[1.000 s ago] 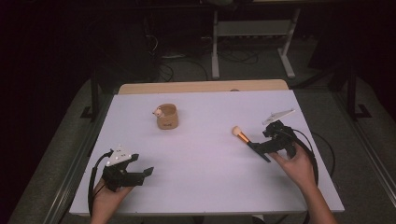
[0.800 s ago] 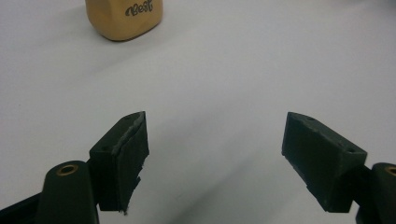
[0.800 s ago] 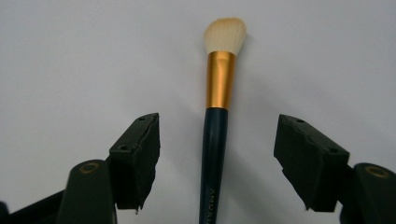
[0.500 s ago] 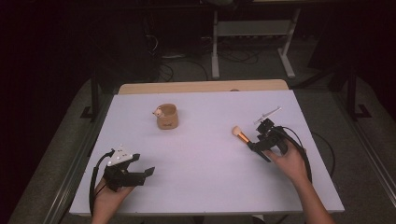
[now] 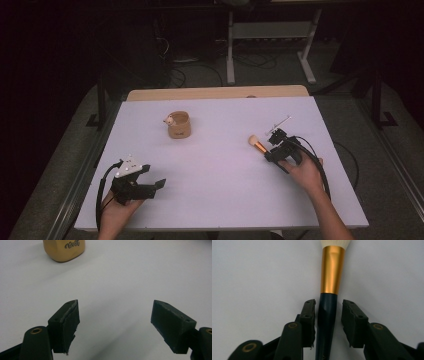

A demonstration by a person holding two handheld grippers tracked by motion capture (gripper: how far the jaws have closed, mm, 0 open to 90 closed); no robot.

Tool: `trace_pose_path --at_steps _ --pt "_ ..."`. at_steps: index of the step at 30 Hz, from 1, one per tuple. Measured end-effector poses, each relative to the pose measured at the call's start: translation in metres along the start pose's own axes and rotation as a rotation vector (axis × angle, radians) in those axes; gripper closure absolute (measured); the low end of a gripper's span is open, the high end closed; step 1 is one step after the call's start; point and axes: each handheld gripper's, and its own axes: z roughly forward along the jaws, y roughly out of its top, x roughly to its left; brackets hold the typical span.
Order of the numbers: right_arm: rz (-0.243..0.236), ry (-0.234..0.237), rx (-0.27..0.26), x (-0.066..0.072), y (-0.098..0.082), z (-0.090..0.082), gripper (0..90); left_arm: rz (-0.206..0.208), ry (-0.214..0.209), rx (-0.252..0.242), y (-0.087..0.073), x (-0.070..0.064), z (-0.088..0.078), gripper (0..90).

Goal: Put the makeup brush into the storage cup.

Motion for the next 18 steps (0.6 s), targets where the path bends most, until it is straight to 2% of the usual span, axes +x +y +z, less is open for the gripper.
trace_pose_path --at_steps 8,14,18 --pt "-0.024 -0.021 0.014 0.0041 0.0029 0.0013 72.5 0.003 -0.001 0.004 0.0004 0.0000 0.0002 22.5" --pt "-0.002 -0.014 0.020 0.0039 0.0038 0.0011 73.3 0.009 -0.001 0.005 0.0006 -0.0001 0.0003 22.5" --pt "0.003 -0.014 0.020 0.0039 0.0037 0.0008 73.5 -0.002 -0.001 0.005 0.0000 -0.0004 0.0004 22.6"
